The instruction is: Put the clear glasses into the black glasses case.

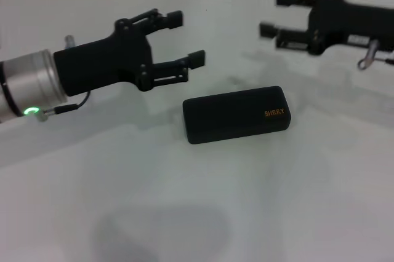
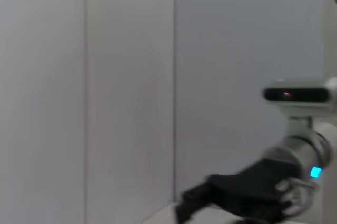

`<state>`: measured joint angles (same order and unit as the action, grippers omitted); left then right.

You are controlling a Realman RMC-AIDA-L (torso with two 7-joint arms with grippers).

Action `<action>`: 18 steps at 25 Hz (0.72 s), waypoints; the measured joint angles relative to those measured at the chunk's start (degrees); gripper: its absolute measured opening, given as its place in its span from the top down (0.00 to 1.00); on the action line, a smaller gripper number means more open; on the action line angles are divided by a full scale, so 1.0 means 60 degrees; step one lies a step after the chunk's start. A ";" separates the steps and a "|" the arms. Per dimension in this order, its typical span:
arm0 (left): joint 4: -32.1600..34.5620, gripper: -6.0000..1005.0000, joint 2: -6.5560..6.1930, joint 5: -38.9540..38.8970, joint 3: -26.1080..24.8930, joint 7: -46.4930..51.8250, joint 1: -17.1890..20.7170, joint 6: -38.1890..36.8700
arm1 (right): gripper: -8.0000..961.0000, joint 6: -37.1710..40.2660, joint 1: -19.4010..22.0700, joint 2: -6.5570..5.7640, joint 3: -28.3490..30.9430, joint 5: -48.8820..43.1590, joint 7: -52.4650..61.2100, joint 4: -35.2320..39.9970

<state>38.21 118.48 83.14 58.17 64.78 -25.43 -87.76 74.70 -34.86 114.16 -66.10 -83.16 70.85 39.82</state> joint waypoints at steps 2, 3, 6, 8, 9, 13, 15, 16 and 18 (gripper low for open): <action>0.0007 0.15 0.0061 0.0003 -0.0163 -0.0206 0.0206 -0.0039 | 0.39 0.0426 -0.0010 0.0060 -0.0005 -0.0211 -0.0250 0.0033; -0.0007 0.15 0.0075 0.0012 -0.0161 -0.0300 0.0261 -0.0055 | 0.37 0.0713 -0.0018 0.0100 -0.0006 -0.0317 -0.0513 0.0035; -0.0210 0.15 0.0148 0.0026 -0.0141 -0.0913 0.0471 -0.0127 | 0.29 0.1464 -0.0023 0.0172 -0.0031 -0.0543 -0.1389 -0.0049; -0.0522 0.15 0.0185 -0.0083 -0.0158 -0.1418 0.0591 -0.0149 | 0.23 0.1767 -0.0009 0.0200 -0.0133 -0.0628 -0.1846 -0.0083; -0.0522 0.15 0.0185 -0.0083 -0.0158 -0.1418 0.0591 -0.0149 | 0.23 0.1866 0.0016 0.0217 -0.0203 -0.0643 -0.2037 -0.0087; -0.0709 0.15 0.0169 0.0080 -0.0080 -0.1634 0.0557 -0.0159 | 0.19 0.1921 0.0074 0.0256 -0.0276 -0.0651 -0.2239 -0.0117; -0.0708 0.15 0.0165 0.0144 -0.0073 -0.1657 0.0572 -0.0163 | 0.18 0.1968 0.0083 0.0265 -0.0289 -0.0666 -0.2303 -0.0262; -0.0709 0.15 0.0164 0.0156 -0.0073 -0.1684 0.0583 -0.0165 | 0.18 0.1980 0.0085 0.0266 -0.0290 -0.0667 -0.2325 -0.0276; -0.0708 0.15 0.0162 0.0203 -0.0073 -0.1801 0.0596 -0.0167 | 0.18 0.2007 0.0117 0.0265 -0.0303 -0.0668 -0.2399 -0.0316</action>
<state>33.96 119.45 84.36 57.73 53.97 -21.85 -88.77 86.75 -34.16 115.75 -67.92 -87.17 56.46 37.92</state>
